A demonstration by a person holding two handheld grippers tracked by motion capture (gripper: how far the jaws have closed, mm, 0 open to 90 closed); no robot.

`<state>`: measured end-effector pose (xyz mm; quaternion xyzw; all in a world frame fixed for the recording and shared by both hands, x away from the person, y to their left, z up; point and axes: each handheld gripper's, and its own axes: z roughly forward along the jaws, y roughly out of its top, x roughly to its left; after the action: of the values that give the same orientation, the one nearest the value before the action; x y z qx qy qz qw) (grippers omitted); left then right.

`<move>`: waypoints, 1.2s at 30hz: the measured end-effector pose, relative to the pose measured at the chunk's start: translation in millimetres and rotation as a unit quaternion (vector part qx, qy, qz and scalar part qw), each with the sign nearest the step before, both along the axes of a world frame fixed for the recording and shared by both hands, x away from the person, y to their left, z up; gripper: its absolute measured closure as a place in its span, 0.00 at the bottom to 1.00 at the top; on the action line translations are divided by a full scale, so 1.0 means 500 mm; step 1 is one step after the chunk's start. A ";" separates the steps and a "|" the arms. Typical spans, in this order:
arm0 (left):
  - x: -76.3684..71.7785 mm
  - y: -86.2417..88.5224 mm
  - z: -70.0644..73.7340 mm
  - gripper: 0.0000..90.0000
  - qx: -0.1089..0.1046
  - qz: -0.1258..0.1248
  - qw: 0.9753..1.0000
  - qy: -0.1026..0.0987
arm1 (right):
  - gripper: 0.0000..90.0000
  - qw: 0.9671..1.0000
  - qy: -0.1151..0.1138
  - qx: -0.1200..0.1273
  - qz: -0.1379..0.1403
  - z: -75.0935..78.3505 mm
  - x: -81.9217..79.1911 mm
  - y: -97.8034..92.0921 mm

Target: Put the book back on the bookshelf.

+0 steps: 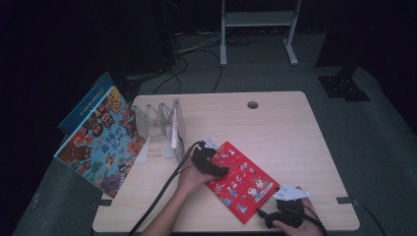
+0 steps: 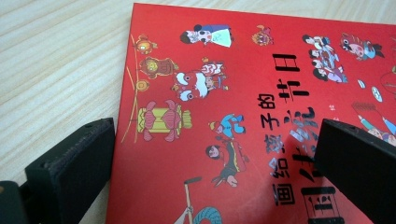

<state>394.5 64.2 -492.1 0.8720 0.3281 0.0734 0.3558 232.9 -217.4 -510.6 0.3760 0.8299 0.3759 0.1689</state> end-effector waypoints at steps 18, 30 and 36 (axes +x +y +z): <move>0.004 0.022 0.002 0.03 -0.058 0.014 0.998 0.020 | 0.00 1.000 0.000 0.002 -0.001 -0.001 -0.002 0.000; -0.003 0.035 0.047 0.07 -0.079 0.011 0.997 0.001 | 0.00 1.000 -0.001 0.004 -0.001 -0.002 -0.003 0.000; -0.008 0.036 0.088 0.09 -0.084 -0.004 0.996 -0.013 | 0.00 1.000 -0.002 0.004 -0.003 -0.002 -0.003 0.001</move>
<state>390.4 82.4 -448.0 0.8393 0.3247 0.0549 0.4326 231.4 -217.1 -511.4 0.3782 0.8271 0.3794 0.1701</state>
